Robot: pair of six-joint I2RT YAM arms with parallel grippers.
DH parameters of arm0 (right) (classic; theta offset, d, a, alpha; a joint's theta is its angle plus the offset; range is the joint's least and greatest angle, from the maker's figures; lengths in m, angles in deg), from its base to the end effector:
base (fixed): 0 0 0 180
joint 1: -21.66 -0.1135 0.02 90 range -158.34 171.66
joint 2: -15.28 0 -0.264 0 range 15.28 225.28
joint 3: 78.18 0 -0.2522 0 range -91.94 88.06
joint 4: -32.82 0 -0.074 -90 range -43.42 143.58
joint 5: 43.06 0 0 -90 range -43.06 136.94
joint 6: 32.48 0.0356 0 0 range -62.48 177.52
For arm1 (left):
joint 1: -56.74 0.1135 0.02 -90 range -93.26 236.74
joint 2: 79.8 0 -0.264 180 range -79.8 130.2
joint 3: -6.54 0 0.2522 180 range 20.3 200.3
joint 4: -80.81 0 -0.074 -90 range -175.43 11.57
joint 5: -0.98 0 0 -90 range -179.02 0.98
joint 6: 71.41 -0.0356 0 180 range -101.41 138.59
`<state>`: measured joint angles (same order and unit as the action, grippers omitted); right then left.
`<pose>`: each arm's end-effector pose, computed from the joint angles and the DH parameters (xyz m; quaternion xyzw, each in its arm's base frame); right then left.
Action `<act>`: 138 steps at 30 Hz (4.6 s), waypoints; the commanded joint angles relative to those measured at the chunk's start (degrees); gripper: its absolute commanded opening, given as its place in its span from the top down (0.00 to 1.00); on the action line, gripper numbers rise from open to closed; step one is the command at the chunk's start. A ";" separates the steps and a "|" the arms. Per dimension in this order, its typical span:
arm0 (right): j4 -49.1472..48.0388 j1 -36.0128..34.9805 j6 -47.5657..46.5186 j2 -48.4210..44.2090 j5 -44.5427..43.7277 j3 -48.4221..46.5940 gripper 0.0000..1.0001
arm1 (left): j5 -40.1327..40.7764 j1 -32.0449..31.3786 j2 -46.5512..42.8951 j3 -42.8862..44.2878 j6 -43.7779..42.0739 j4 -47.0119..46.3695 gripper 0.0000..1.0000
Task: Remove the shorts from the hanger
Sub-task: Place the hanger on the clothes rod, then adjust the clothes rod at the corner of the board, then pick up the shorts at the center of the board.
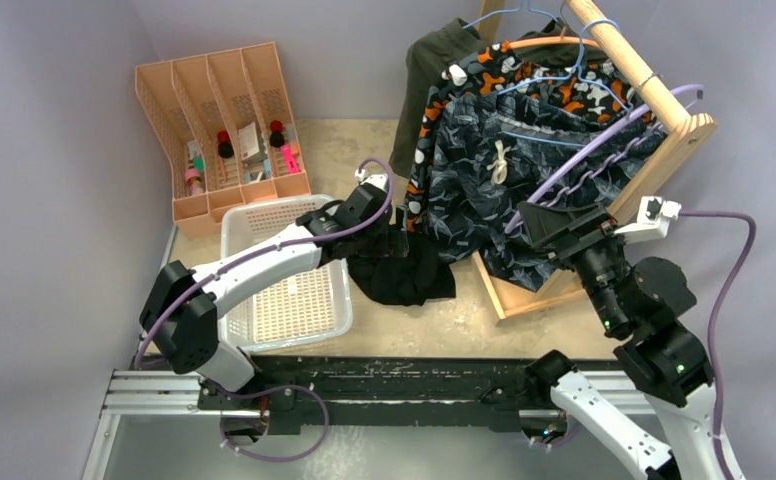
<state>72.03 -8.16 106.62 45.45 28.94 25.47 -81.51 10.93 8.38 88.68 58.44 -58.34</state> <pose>0.0692 0.0270 0.4412 0.2251 0.6258 0.3900 0.6369 0.2383 -0.2385 0.2710 0.0242 0.9281 -0.2046 0.3103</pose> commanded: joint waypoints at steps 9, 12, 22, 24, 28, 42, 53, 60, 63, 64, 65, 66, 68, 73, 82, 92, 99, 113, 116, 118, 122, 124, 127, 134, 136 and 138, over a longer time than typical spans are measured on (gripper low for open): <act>17.53 0.13 -5.59 -0.56 -15.13 -1.39 0.19 | -0.06 -0.24 -2.14 2.31 0.36 -0.68 0.19; 17.40 0.12 -7.94 2.57 -16.74 -0.25 0.19 | 0.13 -0.24 -2.07 2.13 0.22 -0.52 0.19; 16.43 0.20 -13.03 9.57 -28.05 1.13 0.21 | 0.42 -0.20 0.15 2.33 -0.75 1.13 0.19; 16.17 0.12 -14.40 8.72 -29.20 1.87 0.22 | 0.08 -0.21 0.61 2.21 -0.83 0.96 0.19; 16.86 0.13 -14.34 9.49 -30.29 2.17 0.22 | -1.13 -0.22 2.12 2.98 -0.93 0.27 0.19; 23.31 0.75 -4.25 13.88 -33.65 2.18 0.22 | 0.68 -0.80 4.56 5.62 -3.93 0.68 0.16; 14.45 8.63 -14.71 14.16 -30.16 4.72 0.23 | 1.24 -1.39 5.66 5.63 -4.02 0.65 0.15; 8.33 18.60 -22.33 16.10 -22.68 4.31 0.23 | 1.79 -1.98 7.61 6.34 -6.43 1.11 0.13; 6.68 21.68 -23.95 17.31 -18.57 4.41 0.22 | 1.23 -2.46 8.95 6.57 -6.94 0.00 0.13; 6.90 22.21 -23.67 17.66 -17.36 4.59 0.22 | 1.06 -2.64 9.62 6.91 -7.12 -0.47 0.13; 6.85 22.49 -22.74 17.74 -16.20 5.03 0.21 | 0.92 -2.88 10.28 7.20 -7.25 -0.80 0.13; 6.86 22.52 -21.88 17.51 -14.82 5.22 0.21 | 0.85 -3.11 11.15 7.71 -7.41 -0.78 0.13; 5.85 22.48 -21.18 16.57 -9.55 5.70 0.20 | 1.24 -3.82 12.92 8.80 -7.87 -0.56 0.12; 7.70 22.53 -19.05 16.39 -3.59 5.33 0.14 | 5.36 -4.73 18.76 10.25 -8.00 1.87 0.12; 9.24 22.53 -16.23 8.90 4.73 10.38 0.07 | 14.93 -4.80 27.70 7.77 -6.84 0.11 0.35; 16.55 22.52 -15.72 9.41 12.79 4.58 0.07 | 8.24 -4.86 22.97 5.83 -8.73 -1.41 1.00; 18.39 22.53 -16.56 3.47 22.48 5.70 0.12 | 4.83 -4.83 7.48 8.79 -9.57 3.38 1.00; 14.83 22.53 -28.44 1.52 37.20 8.22 0.15 | 20.12 -4.82 -2.87 24.83 -12.42 21.07 1.00; 14.31 22.51 -30.39 1.28 40.34 8.30 0.14 | 20.29 -4.82 -3.27 28.50 -12.72 21.83 1.00; 14.60 22.52 -32.24 2.28 42.95 8.25 0.14 | 20.58 -4.82 -3.05 31.29 -13.20 23.00 1.00; 13.98 22.53 -34.05 2.34 46.44 8.28 0.15 | 24.38 -4.82 -2.82 36.14 -14.36 26.24 1.00; 13.04 22.53 -34.87 0.91 47.59 7.98 0.15 | 25.65 -4.82 -2.78 39.42 -14.68 27.94 1.00; 11.85 22.53 -36.07 -0.06 50.14 7.83 0.15 | 27.52 -4.82 -1.76 46.37 -16.50 30.28 1.00; 9.73 22.53 -38.48 1.62 57.06 7.83 0.19 | 46.84 -4.63 4.42 65.63 -21.94 40.28 1.00; 9.60 22.51 -39.20 2.33 57.15 7.65 0.19 | 50.36 -4.46 5.18 68.97 -23.52 40.79 1.00; 9.17 22.51 -39.82 3.02 56.53 7.66 0.19 | 52.55 -4.47 4.82 71.04 -24.88 39.26 1.00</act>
<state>84.60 14.22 69.79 47.20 82.80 35.15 -40.59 6.10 12.87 153.92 38.60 -19.63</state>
